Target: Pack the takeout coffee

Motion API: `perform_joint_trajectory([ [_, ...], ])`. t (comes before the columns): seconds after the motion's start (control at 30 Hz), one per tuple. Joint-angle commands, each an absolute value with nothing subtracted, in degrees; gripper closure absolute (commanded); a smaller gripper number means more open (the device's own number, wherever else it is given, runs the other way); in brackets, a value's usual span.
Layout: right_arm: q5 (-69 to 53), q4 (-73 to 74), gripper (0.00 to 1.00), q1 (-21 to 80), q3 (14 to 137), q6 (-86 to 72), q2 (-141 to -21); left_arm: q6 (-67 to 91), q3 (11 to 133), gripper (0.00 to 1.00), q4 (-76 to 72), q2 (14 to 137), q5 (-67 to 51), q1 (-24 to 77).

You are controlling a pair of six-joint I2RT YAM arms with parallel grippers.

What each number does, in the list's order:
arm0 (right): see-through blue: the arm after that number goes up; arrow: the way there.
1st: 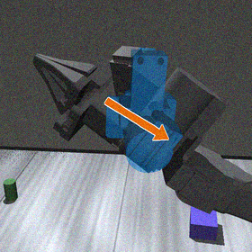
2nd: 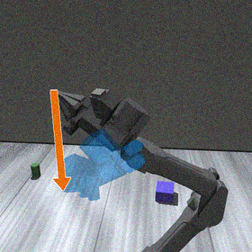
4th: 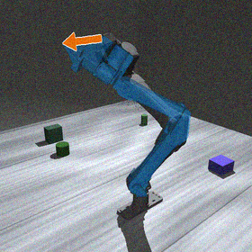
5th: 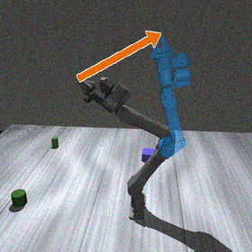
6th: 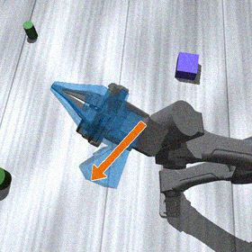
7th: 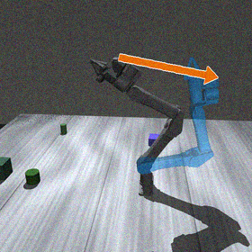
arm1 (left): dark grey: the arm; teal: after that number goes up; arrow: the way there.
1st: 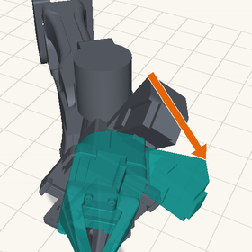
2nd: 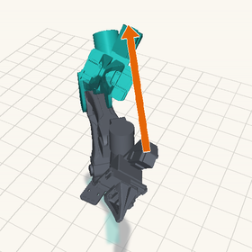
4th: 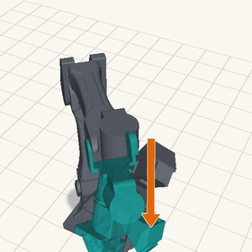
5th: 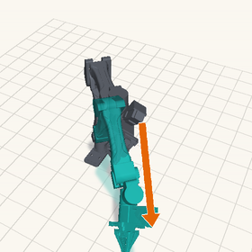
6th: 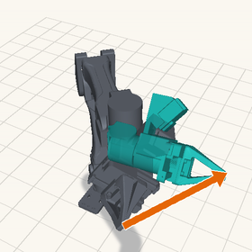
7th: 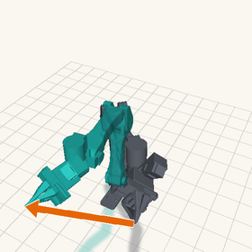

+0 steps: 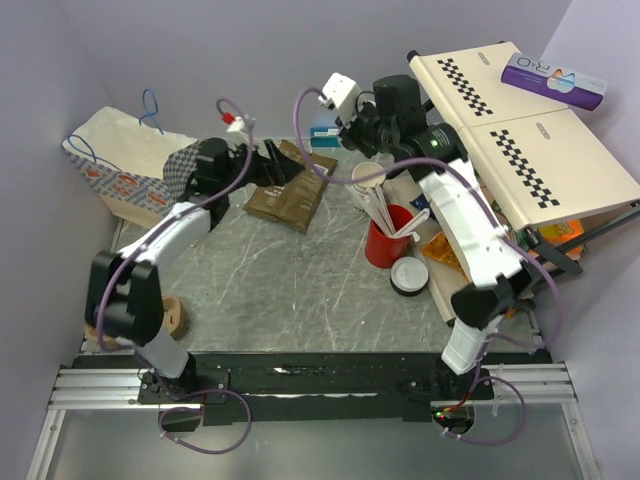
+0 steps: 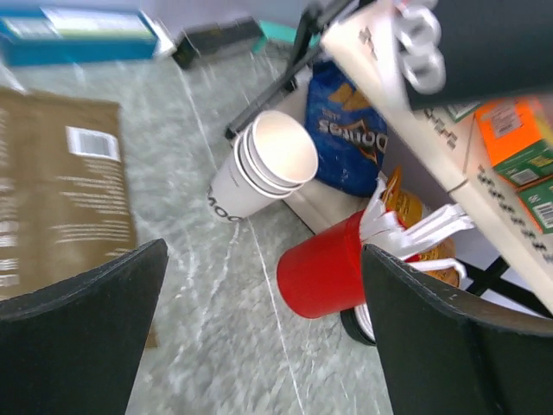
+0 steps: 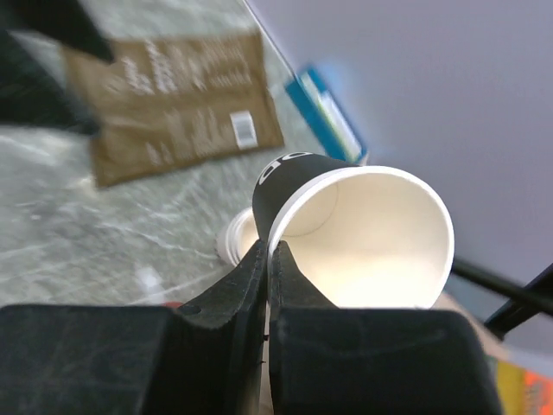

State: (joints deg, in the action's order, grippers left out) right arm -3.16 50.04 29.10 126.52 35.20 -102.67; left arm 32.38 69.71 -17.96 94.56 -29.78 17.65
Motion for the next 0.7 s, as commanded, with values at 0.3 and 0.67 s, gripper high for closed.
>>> perform_joint_trajectory([
  [0.3, -5.9, 55.8, 1.0, 50.0, 111.0, 43.9, -85.3, 18.7, 67.2, 0.01, 4.1, 64.3, -18.0, 12.2],
  [0.67, -0.1, 29.8, 1.0, 58.4, 75.1, 44.3, -78.0, -1.9, 67.9, 0.01, 18.0, 54.5, -10.1, 8.8],
])
